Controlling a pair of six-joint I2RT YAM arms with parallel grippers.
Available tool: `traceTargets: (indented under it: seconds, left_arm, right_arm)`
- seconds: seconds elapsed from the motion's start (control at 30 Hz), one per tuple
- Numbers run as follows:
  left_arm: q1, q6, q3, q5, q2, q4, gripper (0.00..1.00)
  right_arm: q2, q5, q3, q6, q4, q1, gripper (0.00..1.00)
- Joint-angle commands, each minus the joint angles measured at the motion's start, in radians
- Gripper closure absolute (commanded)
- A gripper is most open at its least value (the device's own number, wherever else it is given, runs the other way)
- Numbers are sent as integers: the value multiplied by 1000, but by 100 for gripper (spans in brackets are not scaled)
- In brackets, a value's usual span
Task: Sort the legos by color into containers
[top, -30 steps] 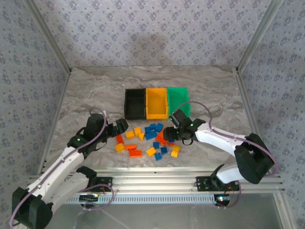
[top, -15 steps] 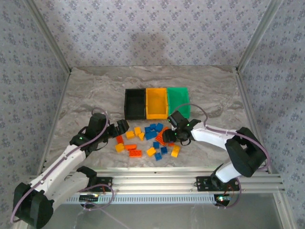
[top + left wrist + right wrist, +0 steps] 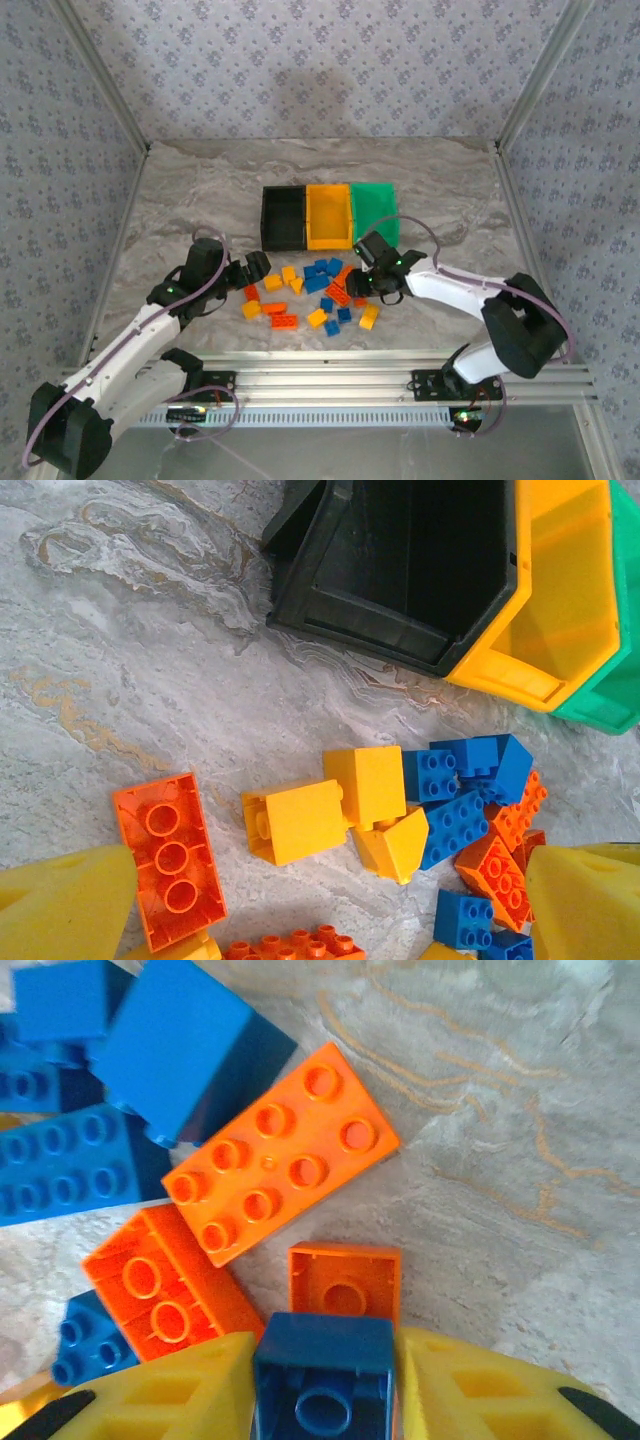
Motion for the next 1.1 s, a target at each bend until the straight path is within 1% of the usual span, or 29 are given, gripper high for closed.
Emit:
traceTargets:
  seconds: [0.0, 0.13, 0.17, 0.23, 0.3, 0.43, 0.53, 0.63, 0.87, 1.07]
  left_arm:
    - [-3, -4, -10, -6, 5, 24, 0]
    - [-3, -12, -17, -13, 1, 27, 0]
    - [-4, -11, -17, -14, -1, 26, 0]
    - [-3, -12, -19, -14, -7, 22, 0]
    - [-4, -8, -21, -17, -15, 15, 0]
    - [-4, -5, -31, -28, -31, 4, 0]
    - [-4, -5, -36, -28, -29, 11, 0]
    - [-3, -6, -41, -30, -20, 22, 0]
    - [-3, -12, -48, -22, -6, 28, 0]
    - [-3, -16, -58, -26, -20, 21, 0]
  right_arm:
    - [-76, 27, 46, -4, -61, -18, 58]
    - [-97, 23, 118, -9, -87, -87, 59]
    - [-90, 25, 136, -16, -88, -104, 57]
    - [-68, 31, 176, -23, -112, -122, 45]
    - [-59, 34, 179, -22, -127, -121, 36]
    - [-47, -9, 130, -30, -130, -74, 33]
    - [-13, -4, 98, -38, -138, -9, 32]
    - [11, 22, 63, -9, -116, 27, 33]
    - [18, 60, 32, 25, -86, 41, 35]
    - [45, 41, 27, 23, -72, 46, 37]
